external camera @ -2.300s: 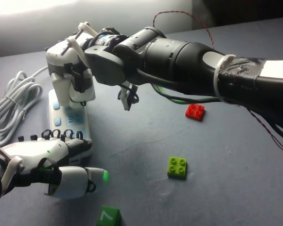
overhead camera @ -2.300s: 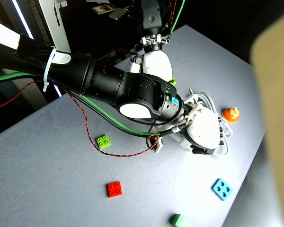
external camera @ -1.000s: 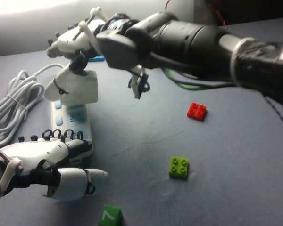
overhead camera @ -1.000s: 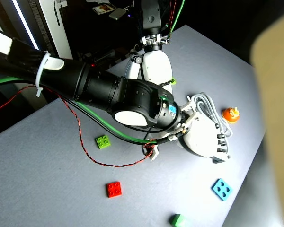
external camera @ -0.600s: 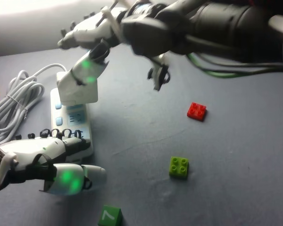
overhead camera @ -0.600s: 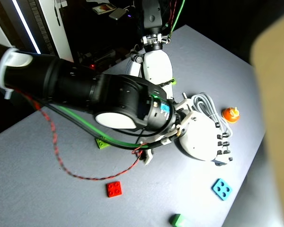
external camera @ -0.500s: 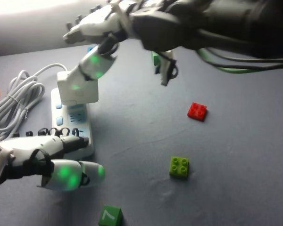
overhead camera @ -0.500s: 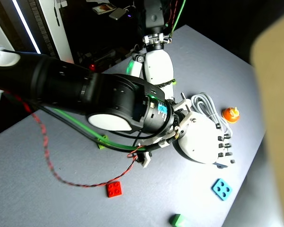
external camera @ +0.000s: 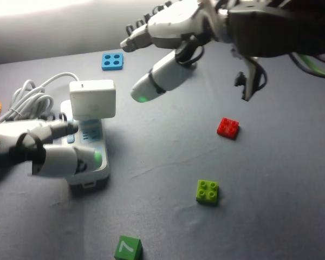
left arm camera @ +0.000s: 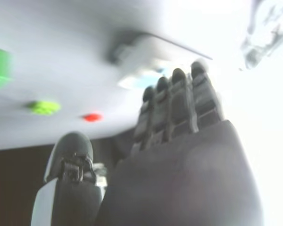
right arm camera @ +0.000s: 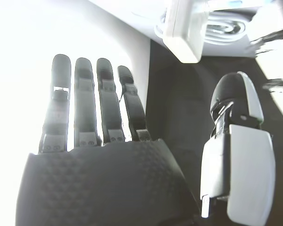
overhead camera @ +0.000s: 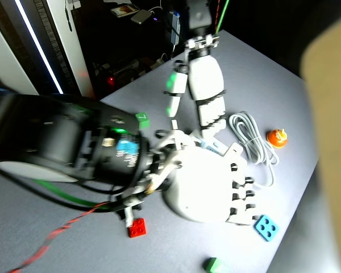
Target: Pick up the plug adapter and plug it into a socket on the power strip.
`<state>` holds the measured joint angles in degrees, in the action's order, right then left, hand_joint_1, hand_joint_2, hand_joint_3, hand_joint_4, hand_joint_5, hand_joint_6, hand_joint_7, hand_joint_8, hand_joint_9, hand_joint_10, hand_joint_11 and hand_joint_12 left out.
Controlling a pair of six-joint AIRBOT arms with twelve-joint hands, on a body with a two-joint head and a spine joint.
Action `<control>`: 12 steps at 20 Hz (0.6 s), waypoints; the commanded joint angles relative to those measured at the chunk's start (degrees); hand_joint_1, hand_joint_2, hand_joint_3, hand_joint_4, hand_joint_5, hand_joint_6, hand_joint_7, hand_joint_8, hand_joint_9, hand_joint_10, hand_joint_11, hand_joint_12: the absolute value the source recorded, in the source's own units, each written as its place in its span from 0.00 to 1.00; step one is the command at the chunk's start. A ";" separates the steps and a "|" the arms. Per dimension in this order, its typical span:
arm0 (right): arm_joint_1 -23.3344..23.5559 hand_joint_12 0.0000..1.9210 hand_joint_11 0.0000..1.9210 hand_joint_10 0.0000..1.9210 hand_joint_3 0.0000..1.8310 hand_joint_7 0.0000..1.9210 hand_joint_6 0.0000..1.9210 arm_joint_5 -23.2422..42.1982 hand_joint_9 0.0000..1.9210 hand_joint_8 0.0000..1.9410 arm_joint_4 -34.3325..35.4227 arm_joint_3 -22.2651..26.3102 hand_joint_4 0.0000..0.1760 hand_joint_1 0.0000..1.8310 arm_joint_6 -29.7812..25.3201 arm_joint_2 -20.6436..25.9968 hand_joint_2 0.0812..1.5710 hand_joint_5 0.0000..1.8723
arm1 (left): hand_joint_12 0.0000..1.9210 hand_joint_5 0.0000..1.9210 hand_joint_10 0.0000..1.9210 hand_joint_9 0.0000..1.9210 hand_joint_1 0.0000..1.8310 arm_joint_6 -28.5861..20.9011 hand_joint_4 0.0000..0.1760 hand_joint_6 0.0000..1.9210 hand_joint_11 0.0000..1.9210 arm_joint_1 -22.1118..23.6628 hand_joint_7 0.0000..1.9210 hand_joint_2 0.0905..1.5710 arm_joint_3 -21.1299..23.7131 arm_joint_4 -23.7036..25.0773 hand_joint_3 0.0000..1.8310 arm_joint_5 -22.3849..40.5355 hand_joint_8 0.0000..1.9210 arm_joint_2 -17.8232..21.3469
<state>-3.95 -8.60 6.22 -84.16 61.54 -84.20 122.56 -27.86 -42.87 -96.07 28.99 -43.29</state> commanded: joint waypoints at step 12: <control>-1.08 0.97 0.41 0.88 0.00 0.45 0.80 7.04 0.44 0.78 -2.68 14.08 0.00 0.18 2.39 13.60 0.73 0.39 | 0.81 0.52 0.54 0.46 0.20 6.30 0.00 0.47 0.29 6.90 0.55 0.80 -2.05 1.76 0.00 -1.02 0.35 2.41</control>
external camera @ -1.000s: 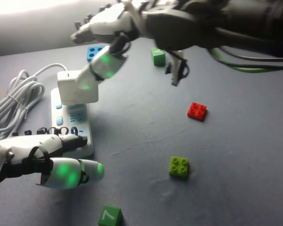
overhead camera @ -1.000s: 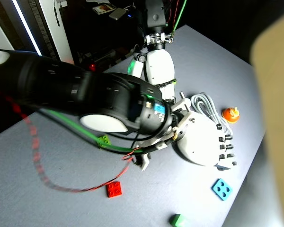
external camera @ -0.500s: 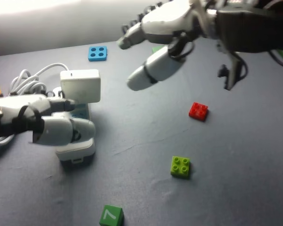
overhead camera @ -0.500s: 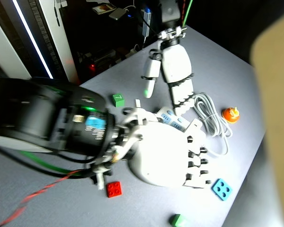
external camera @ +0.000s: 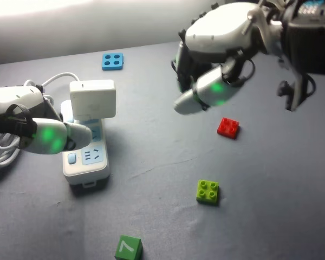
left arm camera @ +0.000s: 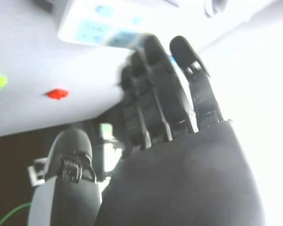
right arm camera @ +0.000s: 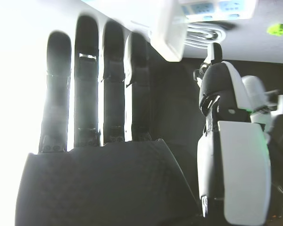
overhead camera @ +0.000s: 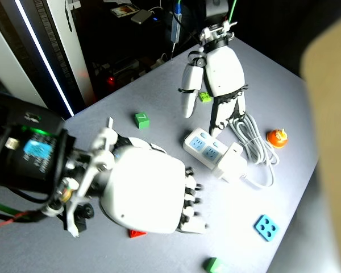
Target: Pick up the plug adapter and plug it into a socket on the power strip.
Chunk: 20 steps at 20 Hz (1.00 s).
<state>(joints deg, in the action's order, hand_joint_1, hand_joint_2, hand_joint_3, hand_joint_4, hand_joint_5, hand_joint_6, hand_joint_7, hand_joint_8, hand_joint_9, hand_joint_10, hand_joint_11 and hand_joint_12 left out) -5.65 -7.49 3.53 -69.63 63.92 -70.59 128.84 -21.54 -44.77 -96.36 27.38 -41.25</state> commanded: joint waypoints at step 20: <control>-3.21 1.00 0.80 1.00 0.00 0.68 1.00 18.93 0.75 1.00 -1.07 9.45 0.25 0.13 -6.27 11.73 0.93 0.64 | 1.00 0.70 1.00 0.75 0.23 4.93 0.00 1.00 0.78 3.35 0.71 0.89 -2.61 2.05 0.00 -0.92 1.00 1.45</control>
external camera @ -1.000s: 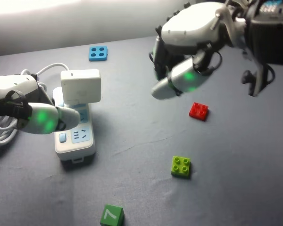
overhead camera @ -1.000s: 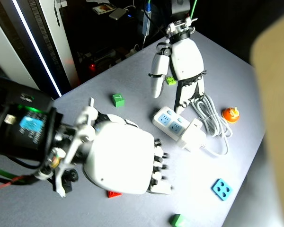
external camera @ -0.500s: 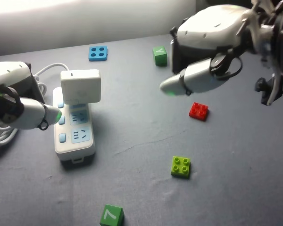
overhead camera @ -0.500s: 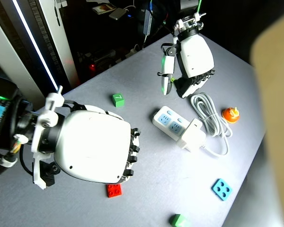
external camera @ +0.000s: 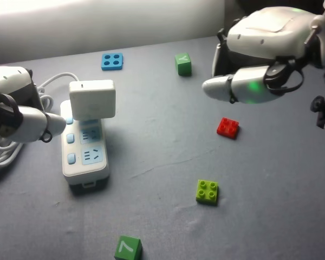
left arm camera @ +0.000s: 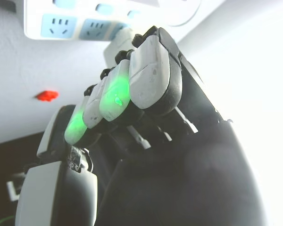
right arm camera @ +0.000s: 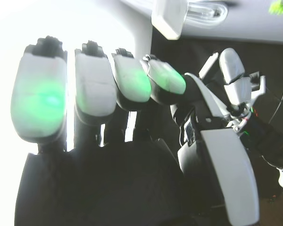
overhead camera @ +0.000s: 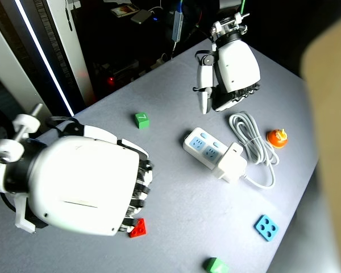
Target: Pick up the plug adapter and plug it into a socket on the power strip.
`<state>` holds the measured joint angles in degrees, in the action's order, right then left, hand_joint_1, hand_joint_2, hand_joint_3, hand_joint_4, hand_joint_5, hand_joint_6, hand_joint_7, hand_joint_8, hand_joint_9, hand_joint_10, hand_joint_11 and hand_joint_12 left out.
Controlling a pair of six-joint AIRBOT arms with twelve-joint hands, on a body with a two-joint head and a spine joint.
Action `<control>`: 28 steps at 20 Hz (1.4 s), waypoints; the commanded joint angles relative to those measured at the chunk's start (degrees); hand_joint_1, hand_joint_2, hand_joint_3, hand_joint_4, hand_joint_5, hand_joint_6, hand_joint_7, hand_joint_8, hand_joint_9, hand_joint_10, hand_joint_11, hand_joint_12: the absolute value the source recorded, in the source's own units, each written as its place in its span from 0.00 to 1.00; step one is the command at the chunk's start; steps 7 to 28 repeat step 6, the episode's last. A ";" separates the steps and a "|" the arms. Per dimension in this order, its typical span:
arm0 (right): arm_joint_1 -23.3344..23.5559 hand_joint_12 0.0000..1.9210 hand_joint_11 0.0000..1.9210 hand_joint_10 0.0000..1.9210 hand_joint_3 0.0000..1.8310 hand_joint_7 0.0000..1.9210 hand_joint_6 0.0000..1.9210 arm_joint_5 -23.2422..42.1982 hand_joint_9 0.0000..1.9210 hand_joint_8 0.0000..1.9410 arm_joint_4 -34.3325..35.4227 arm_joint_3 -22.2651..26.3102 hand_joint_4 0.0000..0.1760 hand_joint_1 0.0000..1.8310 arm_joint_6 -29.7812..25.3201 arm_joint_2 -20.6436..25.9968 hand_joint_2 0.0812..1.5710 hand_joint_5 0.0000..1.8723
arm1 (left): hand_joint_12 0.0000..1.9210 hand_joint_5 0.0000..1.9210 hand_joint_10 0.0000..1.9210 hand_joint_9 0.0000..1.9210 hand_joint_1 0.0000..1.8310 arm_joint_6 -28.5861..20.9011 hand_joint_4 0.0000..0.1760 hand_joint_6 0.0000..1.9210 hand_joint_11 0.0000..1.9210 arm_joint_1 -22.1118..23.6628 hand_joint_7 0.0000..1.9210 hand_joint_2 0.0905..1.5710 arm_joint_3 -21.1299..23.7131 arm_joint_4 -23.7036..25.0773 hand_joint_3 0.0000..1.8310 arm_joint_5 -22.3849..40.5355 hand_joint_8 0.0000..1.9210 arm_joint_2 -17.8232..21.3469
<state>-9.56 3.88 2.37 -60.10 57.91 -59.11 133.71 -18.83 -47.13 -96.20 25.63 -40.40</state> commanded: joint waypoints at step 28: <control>0.34 1.00 0.79 1.00 0.00 0.67 1.00 7.00 0.75 1.00 -0.61 2.24 0.33 0.17 -1.84 3.41 0.92 0.63 | 1.00 0.68 1.00 0.73 0.26 0.37 0.00 1.00 0.77 1.23 0.69 0.89 -0.41 1.89 0.00 0.66 1.00 0.86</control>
